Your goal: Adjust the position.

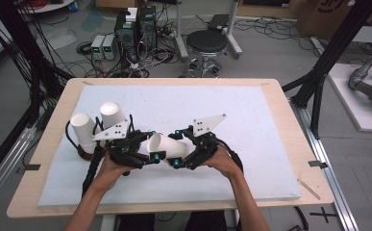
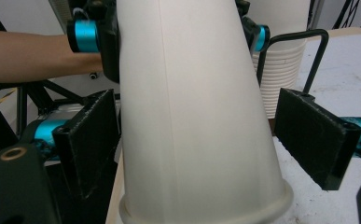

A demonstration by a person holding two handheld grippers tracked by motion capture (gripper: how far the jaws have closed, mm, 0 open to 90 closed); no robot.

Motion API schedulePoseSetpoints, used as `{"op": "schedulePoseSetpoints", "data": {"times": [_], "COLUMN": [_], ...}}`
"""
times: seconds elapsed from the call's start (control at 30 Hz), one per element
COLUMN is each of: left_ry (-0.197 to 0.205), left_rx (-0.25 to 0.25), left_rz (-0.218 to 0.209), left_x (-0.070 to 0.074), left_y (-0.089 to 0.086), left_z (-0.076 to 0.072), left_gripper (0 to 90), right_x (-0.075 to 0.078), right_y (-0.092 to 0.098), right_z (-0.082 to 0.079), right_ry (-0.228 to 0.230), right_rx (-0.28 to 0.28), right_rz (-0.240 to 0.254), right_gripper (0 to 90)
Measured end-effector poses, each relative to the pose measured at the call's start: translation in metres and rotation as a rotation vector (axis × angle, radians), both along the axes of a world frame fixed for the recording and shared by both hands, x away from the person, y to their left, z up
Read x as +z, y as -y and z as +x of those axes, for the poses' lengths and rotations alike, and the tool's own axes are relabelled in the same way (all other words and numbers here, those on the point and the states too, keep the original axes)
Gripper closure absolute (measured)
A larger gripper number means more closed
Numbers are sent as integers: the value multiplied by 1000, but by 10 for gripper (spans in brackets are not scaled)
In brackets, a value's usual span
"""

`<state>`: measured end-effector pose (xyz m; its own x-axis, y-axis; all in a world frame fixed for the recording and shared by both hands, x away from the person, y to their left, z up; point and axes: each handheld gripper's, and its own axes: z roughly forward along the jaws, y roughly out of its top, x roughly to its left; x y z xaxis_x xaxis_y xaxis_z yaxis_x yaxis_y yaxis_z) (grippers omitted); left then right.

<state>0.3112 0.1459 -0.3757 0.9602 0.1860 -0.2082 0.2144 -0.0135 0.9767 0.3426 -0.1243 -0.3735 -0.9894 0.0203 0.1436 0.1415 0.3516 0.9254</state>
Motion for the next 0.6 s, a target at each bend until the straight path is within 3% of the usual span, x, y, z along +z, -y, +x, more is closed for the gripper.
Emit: {"op": "schedulePoseSetpoints", "data": {"times": [0.33,0.6], "left_ry": [-3,-1], "left_rx": [-10,-13], "left_rz": [-15,-10], "left_x": [1,1], "left_y": [-2,-2], "left_z": [-1,0], "left_gripper": [329,332], "right_x": [-6,-6], "right_y": [-4,-4], "right_z": [1,1], "right_ry": [1,0], "right_rx": [17,38], "right_rz": [-11,-9], "right_gripper": [148,234]}}
